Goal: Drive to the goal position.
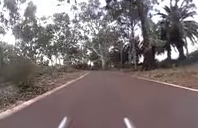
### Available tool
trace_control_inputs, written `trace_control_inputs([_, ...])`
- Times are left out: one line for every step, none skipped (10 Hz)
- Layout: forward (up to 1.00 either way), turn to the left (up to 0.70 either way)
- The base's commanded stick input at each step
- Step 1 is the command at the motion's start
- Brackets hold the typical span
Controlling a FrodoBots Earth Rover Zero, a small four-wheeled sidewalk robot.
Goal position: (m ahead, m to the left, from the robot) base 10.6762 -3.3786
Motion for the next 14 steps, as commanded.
trace_control_inputs([0.60,0.00])
trace_control_inputs([0.60,0.00])
trace_control_inputs([0.60,0.00])
trace_control_inputs([0.60,0.00])
trace_control_inputs([0.60,0.00])
trace_control_inputs([0.60,0.00])
trace_control_inputs([0.60,0.00])
trace_control_inputs([0.60,0.00])
trace_control_inputs([0.60,0.00])
trace_control_inputs([0.60,0.00])
trace_control_inputs([0.60,0.00])
trace_control_inputs([0.60,0.00])
trace_control_inputs([0.60,0.00])
trace_control_inputs([0.60,0.00])
